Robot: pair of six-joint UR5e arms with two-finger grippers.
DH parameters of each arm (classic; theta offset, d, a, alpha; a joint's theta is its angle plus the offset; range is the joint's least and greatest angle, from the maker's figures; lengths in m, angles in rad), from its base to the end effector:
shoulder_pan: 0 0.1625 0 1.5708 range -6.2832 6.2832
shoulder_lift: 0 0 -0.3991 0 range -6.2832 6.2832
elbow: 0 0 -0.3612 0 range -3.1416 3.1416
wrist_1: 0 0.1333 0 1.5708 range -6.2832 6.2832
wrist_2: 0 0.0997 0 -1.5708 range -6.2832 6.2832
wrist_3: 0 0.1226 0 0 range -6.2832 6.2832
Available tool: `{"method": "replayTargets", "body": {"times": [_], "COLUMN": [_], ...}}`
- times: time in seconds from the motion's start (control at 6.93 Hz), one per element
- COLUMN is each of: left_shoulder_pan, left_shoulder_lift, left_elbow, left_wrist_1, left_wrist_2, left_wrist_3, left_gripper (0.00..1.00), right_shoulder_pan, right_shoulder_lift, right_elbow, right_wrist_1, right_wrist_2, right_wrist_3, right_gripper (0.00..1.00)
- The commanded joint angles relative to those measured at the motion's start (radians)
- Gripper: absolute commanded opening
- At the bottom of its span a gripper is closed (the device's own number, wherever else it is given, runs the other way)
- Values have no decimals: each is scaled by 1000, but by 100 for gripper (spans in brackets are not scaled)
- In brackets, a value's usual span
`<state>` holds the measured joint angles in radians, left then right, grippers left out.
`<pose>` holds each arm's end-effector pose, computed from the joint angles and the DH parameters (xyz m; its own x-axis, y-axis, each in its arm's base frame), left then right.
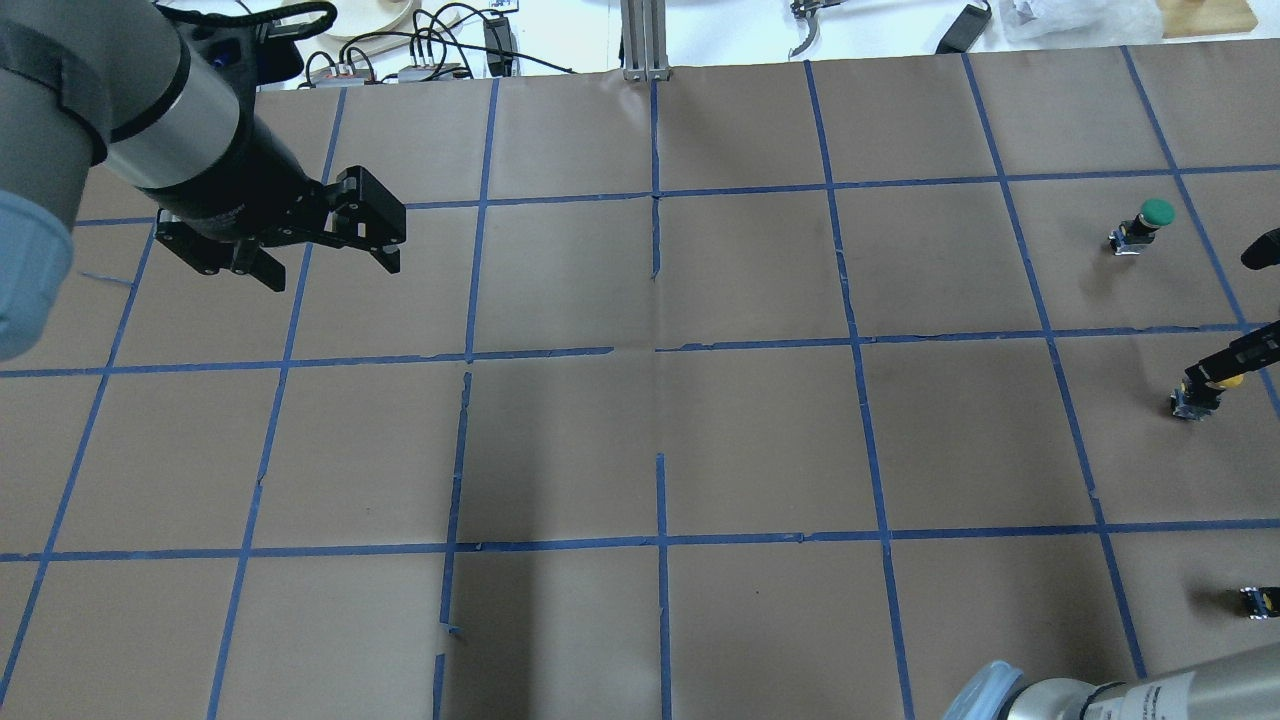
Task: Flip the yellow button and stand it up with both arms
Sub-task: 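Lower the button upright onto the table with the right gripper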
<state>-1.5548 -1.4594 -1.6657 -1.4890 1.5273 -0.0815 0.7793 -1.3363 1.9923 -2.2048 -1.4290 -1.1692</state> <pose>-0.1318 -0.4302 0.4530 -0.9944 -0.0927 0.0511 -0.0972 0.9908 -0.0943 -0.2327 -0.4417 0.2068 -0.9257 -0.3706 -0.0755 -0.3603 0.9249 -0.1214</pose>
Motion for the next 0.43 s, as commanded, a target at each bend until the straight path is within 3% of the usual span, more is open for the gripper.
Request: {"method": "replayTargets", "body": {"times": [0.0, 0.29], "left_shoulder_pan": [-10, -13], "left_shoulder_lift": [-42, -23], "left_elbow": [61, 37], "left_wrist_1": [-22, -28], "left_wrist_2": [14, 5], "left_wrist_3": [-3, 0], "left_gripper": [100, 100], "right_shoulder_pan": [0, 6], "right_shoulder_lift": [-10, -55], "right_elbow": [-4, -13], "right_wrist_1": [3, 68], "right_wrist_2": [10, 7], "right_wrist_3": [11, 80], "right_gripper": [100, 100]}}
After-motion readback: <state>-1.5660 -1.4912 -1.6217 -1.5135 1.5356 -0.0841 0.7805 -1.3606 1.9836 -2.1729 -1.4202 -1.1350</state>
